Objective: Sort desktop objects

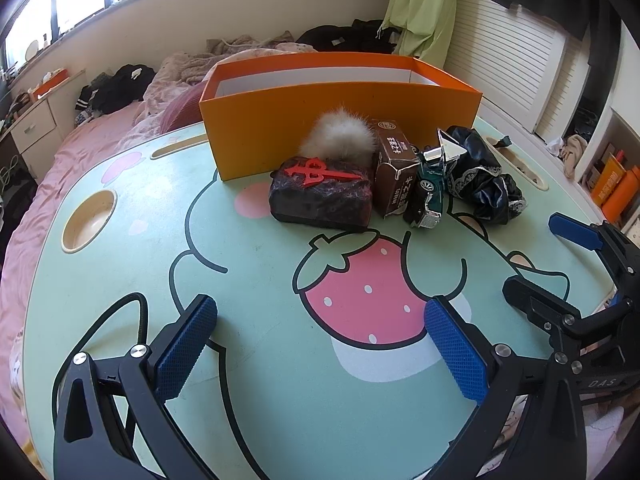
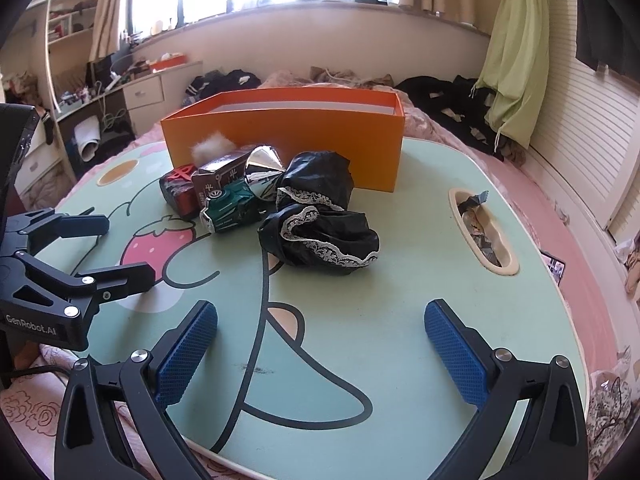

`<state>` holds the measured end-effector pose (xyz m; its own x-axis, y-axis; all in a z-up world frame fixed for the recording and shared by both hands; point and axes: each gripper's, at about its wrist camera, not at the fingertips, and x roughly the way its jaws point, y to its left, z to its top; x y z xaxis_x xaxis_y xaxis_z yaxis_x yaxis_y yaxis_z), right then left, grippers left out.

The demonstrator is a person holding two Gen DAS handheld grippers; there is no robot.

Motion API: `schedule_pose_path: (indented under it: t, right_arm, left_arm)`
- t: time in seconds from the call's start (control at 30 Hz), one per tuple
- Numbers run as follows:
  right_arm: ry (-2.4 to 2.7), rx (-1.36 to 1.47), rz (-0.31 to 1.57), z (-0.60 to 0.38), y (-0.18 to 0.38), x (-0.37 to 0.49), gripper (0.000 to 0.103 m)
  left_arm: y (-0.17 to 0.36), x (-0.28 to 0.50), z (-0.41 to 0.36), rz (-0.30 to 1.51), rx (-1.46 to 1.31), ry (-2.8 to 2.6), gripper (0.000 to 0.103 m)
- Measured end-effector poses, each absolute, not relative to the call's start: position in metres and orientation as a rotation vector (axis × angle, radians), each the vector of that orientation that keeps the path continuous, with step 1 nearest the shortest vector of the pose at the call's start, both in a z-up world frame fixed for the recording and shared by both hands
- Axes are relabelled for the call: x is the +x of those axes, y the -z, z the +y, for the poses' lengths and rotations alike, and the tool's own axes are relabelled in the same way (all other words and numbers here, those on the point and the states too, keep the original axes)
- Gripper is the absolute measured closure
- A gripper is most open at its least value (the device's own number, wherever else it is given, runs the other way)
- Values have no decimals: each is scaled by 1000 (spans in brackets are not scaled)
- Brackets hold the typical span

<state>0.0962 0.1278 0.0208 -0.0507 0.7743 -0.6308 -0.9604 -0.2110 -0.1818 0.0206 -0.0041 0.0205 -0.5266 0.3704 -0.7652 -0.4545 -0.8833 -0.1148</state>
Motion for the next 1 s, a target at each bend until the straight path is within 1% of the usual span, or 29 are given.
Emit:
schedule_pose_path:
  t: [0.03,0.1,0.2,0.27,0.37,0.4,0.43,0.47,0.5,0.53,0.6,0.7,0.93,0.97,1.0]
  right_arm:
    - [-1641,-727,340,128,-22,97,1]
    - [-1661,-683,350,128,-31,99,7]
    - [-1672,-635,362,137,-48,99,10]
    - [-1662,-652,351,147,-55,93,14]
    - [-1623,-719,324,166,-57,81,15]
    - [-1613,-749,334,172,-55,76,18]
    - [-1613,-771,349,178,-52,75,20]
    - [-1616,-788,370,181,-49,74,29]
    - [-1626,-800,387,183,-46,74,46]
    - [-1637,-810,393,183,-43,74,55]
    - [-1646,-796,355,174,-43,76,64]
    - [-1680,-755,334,156,-46,83,70]
    - [-1722,-660,316,128,-56,98,72]
    - [-1727,-650,320,126,-57,99,75]
    - [-1731,-644,322,126,-58,101,82]
  left_arm:
    - [-20,20,-5,134,-1165,-2392,0]
    - [-19,21,-4,133,-1159,-2393,0]
    - [-19,21,-3,133,-1158,-2394,0]
    - [-19,21,-3,133,-1157,-2395,0]
    - [-19,21,-4,133,-1157,-2396,0]
    - [-19,21,-3,133,-1157,-2396,0]
    - [-19,20,-4,133,-1158,-2395,0]
    - [-19,21,-3,131,-1159,-2397,0]
    - [-19,21,-4,130,-1161,-2399,0]
    - [-19,20,-5,128,-1164,-2402,0]
    - [-20,20,-6,122,-1169,-2406,0]
    - [-23,17,-8,111,-1168,-2400,0]
    - [-48,-6,0,176,-1108,-2410,0]
    - [-49,-13,4,184,-1118,-2395,1]
    - [-49,-18,6,193,-1126,-2381,2]
